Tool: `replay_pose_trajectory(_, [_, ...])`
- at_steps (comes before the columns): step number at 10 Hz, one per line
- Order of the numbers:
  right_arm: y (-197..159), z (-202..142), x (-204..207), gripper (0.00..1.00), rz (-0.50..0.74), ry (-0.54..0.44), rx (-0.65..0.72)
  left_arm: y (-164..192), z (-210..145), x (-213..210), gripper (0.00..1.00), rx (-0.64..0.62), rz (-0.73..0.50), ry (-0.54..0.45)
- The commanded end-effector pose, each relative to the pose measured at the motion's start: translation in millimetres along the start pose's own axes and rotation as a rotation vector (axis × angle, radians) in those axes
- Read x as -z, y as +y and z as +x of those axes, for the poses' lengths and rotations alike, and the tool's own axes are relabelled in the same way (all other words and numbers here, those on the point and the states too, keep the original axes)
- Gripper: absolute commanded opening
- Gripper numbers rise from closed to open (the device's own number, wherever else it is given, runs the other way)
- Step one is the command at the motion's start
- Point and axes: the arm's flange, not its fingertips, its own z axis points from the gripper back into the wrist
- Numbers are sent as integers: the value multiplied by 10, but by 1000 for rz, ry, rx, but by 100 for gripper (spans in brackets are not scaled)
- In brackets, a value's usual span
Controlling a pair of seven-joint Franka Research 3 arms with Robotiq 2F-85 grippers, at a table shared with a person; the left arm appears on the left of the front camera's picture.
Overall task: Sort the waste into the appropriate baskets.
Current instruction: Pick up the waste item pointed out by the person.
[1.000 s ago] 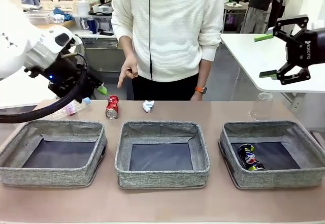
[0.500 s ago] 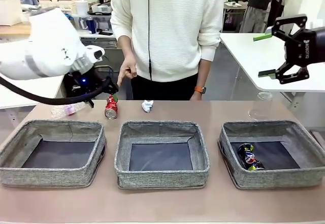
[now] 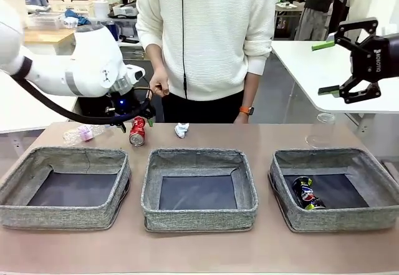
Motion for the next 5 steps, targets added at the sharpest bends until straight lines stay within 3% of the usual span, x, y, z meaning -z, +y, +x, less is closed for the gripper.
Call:
replay_pose_trajectory(1, [-4,14,2,100,3,3,-27,-13,144,265,100,-62,38,-88])
replay_pose_trajectory(3, [-4,14,2,100,3,3,-27,59,156,512,100,-107,84,-137])
replay_pose_trajectory(5, [-4,14,2,100,3,3,-27,104,126,616,100,-104,92,-107])
